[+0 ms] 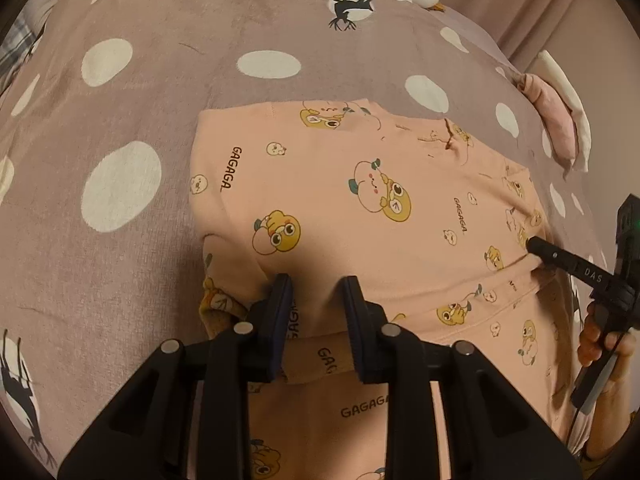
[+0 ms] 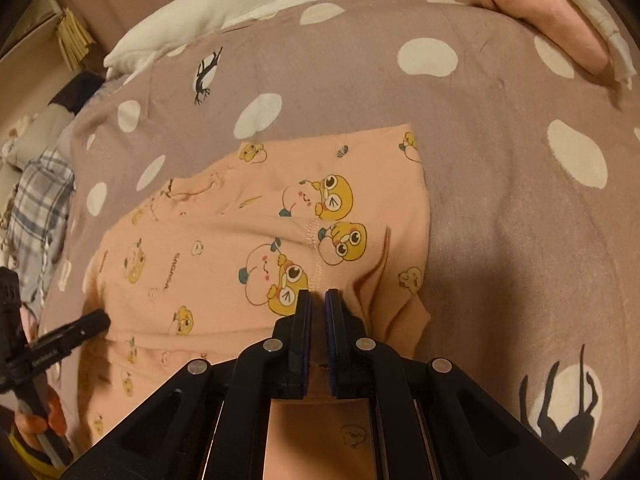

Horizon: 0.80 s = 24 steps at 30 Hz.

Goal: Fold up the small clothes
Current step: 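Open the right tool and withdraw it from the folded side, then move the right tool to the shirt hem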

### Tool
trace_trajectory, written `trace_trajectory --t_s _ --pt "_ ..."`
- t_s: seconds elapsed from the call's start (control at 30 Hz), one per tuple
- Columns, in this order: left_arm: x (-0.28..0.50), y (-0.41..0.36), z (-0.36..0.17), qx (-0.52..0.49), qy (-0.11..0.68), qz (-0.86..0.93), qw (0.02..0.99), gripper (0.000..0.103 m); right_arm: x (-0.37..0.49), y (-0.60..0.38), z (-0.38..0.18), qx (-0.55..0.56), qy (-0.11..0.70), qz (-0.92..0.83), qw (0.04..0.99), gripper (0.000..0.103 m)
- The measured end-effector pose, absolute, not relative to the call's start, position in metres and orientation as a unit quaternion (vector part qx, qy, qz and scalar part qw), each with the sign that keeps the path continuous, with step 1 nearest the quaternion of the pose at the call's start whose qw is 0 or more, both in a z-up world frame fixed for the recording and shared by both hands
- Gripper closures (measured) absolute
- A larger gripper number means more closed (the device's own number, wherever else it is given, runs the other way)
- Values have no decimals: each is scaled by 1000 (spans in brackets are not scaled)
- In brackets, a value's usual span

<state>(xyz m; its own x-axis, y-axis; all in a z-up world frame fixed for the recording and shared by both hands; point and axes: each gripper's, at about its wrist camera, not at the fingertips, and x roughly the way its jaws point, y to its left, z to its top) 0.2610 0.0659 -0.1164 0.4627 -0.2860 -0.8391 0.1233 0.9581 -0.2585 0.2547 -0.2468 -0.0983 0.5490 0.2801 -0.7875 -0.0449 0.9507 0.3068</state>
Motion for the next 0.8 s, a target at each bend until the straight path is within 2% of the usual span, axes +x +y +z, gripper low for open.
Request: trace_trajectory --t_s 0.1,0.17,0.23,0.27,0.3,0.33,0.4,0.63,0.8 --pt "254 73 -109 -96 504 -124 849 77 245 -243 -86 116 461 88 875 97" --pt "241 83 -102 -112 499 -129 850 71 236 -241 -80 124 451 102 878 97" --pt "223 95 -97 -125 496 -130 850 48 220 -245 -74 135 444 114 878 89" --pt "212 103 -96 -132 493 -128 851 44 209 -249 -73 141 442 120 878 86" --pt "200 110 -95 -140 489 -125 852 41 203 -248 -73 147 440 124 877 79" --pt "192 113 -96 -144 490 -123 851 41 194 -252 -74 154 440 127 876 73" --pt "172 124 -99 -159 495 -116 846 41 176 -256 -77 166 441 125 873 70" --pt "109 137 -120 -235 520 -132 811 41 117 -272 -85 198 453 110 862 68" --pt "84 129 -117 -243 519 -153 805 41 92 -277 -88 211 460 101 857 67"
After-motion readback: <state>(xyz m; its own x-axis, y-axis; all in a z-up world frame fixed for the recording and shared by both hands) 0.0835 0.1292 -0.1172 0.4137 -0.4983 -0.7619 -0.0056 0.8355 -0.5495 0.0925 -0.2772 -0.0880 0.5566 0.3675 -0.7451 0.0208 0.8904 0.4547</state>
